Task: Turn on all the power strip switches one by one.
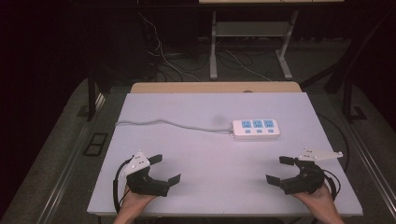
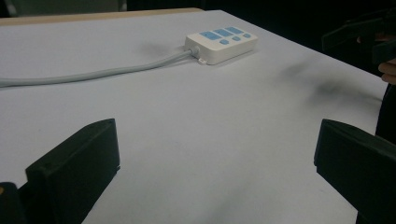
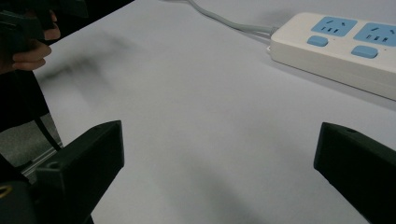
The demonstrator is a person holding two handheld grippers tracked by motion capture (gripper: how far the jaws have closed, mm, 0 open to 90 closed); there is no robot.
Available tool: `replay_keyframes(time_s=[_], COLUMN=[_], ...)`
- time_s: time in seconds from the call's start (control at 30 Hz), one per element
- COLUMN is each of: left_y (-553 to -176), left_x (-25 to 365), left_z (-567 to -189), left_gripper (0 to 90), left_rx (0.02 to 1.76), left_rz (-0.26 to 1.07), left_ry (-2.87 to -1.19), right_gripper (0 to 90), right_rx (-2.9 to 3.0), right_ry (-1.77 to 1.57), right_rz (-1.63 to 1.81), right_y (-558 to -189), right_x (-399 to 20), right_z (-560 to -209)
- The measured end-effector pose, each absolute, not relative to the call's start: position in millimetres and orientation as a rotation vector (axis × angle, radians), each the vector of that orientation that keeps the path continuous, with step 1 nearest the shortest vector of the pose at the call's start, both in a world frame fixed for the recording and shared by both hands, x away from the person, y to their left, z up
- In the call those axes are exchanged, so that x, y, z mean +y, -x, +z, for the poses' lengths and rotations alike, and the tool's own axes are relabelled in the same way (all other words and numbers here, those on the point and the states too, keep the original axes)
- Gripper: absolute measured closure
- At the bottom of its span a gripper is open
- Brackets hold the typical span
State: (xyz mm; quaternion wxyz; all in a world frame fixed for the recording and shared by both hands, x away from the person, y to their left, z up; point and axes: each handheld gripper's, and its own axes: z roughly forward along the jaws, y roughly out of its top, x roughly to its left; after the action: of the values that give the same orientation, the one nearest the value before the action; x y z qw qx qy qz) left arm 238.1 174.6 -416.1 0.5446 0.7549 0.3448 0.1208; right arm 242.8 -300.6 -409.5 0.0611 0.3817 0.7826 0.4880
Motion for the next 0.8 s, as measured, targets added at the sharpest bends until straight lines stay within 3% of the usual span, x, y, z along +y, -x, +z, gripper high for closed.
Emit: replay_keyframes(time_s=[0.8], left_y=[-237.2], left_x=[176.9], left_z=[-416.6], left_gripper=[0.0], left_rx=[0.838], left_rz=[0.289], left_ry=[-1.774], right_gripper=[1.4], right_rx=[2.449], right_ry=[-1.122], right_rz=[1.401], right_y=[-254.0], right_x=[-295.0], right_z=[-400.2])
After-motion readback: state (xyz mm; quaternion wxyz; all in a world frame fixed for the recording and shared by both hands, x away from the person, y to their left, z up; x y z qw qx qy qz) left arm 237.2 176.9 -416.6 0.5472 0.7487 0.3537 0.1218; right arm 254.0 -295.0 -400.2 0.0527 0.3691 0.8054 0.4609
